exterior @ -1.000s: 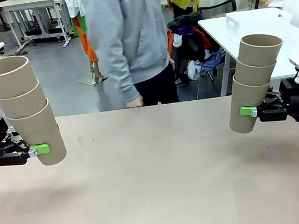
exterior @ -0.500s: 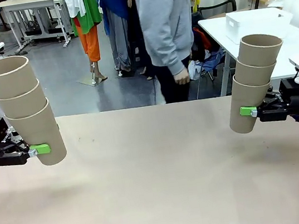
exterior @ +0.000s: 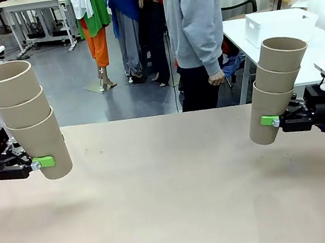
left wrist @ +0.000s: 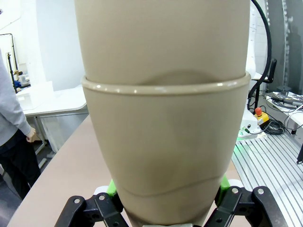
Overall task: Stack the cups and store them in the basket.
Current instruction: Place the stack of Reusable plastic cups into the Pantry Basket.
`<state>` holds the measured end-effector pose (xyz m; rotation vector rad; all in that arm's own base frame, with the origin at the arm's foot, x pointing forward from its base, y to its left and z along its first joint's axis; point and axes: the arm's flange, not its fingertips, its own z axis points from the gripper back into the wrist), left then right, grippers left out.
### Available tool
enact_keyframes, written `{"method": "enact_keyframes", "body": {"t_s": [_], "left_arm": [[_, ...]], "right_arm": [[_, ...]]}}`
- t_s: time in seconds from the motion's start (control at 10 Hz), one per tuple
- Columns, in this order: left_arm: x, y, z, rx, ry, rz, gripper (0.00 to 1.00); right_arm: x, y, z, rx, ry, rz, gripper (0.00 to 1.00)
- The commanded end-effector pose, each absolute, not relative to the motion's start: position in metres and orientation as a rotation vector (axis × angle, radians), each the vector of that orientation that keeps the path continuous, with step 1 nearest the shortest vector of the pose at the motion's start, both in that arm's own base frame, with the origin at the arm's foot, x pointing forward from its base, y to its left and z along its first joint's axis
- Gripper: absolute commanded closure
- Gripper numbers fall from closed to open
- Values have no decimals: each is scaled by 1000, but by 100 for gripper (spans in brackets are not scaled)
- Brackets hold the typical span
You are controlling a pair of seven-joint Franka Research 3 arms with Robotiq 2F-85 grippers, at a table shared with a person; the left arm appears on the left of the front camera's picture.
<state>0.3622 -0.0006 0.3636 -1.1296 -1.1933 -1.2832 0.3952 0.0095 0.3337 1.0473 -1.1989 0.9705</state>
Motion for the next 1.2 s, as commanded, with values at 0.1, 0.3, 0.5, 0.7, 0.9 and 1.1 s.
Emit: {"method": "enact_keyframes", "body": {"t_s": [0.1,0.3,0.5,0.7,0.9,1.1], "left_arm": [[361,0,367,-1134,-1199,-1285,17],[361,0,367,-1134,-1199,-1285,17],[361,0,367,-1134,-1199,-1285,17],[361,0,367,-1134,-1199,-1285,17],[361,0,367,-1134,-1199,-1285,17],[361,0,367,-1134,-1199,-1285,17]], "right_arm": [[396,11,337,1045,-1203,971,15],[396,11,337,1045,-1203,971,15],[396,11,337,1045,-1203,971,15],[396,11,337,1045,-1203,971,15],[396,11,337,1045,-1203,971,15],[396,11,337,1045,-1203,971,15]]}}
